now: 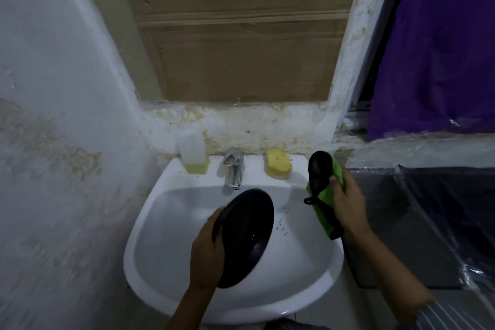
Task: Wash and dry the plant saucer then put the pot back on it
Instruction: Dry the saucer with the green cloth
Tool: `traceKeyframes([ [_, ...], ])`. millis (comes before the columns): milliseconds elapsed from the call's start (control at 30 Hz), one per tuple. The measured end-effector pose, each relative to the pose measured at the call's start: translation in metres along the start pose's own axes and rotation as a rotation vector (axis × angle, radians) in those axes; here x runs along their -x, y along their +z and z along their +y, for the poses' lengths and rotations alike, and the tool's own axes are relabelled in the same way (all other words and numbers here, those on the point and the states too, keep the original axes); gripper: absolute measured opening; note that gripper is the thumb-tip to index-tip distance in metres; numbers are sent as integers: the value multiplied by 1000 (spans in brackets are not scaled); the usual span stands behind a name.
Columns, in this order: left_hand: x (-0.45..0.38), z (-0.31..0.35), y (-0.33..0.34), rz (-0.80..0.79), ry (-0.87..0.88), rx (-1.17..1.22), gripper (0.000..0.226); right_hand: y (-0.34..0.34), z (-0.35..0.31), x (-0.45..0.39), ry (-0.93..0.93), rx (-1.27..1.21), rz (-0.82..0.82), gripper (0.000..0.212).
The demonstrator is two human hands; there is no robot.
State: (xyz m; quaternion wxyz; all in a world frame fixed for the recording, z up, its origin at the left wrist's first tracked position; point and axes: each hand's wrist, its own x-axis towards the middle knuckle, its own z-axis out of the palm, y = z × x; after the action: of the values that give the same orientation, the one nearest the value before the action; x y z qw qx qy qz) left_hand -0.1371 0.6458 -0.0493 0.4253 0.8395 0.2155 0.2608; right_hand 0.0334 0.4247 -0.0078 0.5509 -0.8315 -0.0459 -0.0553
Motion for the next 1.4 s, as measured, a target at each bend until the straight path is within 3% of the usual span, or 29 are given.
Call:
traceKeyframes([
  [100, -3, 8, 6, 104, -262, 160, 32, 1, -16, -1, 265, -399, -17, 19],
  [167, -4, 10, 10, 129, -409, 258, 30, 5, -23, 5, 410, -555, -85, 31],
  [267, -3, 12, 14, 142, -519, 376, 27, 22, -23, 22, 238, -244, -36, 68],
  [333, -2, 13, 16, 142, -549, 398, 25, 36, -22, 35, 2, 86, -32, 63],
  [400, -1, 15, 21, 116, -558, 418, 30, 53, -24, 48, -123, 257, -164, 47],
  [567, -7, 26, 29, 101, -551, 444, 46, 104, -28, 91, -232, 547, -660, 48],
  [733, -21, 16, 22, 159, -644, 521, 48, 86, -19, 113, -319, 650, -886, 55],
  [833, -18, 16, 27, 139, -651, 549, 43, 67, 4, 117, -318, 788, -811, 55],
  [967, -11, 26, 41, 21, -604, 513, 43, 68, 4, 82, -43, 827, -584, 57],
  [1033, -16, 30, 43, 20, -585, 491, 41, 77, -7, 71, -57, 796, -609, 56],
  [1200, -45, 36, 30, 73, -533, 476, 39, 81, -32, 93, -381, 710, -797, 56],
  [1300, -57, 32, 19, 119, -535, 467, 42, 59, -30, 112, -366, 619, -902, 58],
  [1400, -59, 34, 20, 114, -497, 435, 46, 37, -17, 112, -341, 682, -844, 57],
])
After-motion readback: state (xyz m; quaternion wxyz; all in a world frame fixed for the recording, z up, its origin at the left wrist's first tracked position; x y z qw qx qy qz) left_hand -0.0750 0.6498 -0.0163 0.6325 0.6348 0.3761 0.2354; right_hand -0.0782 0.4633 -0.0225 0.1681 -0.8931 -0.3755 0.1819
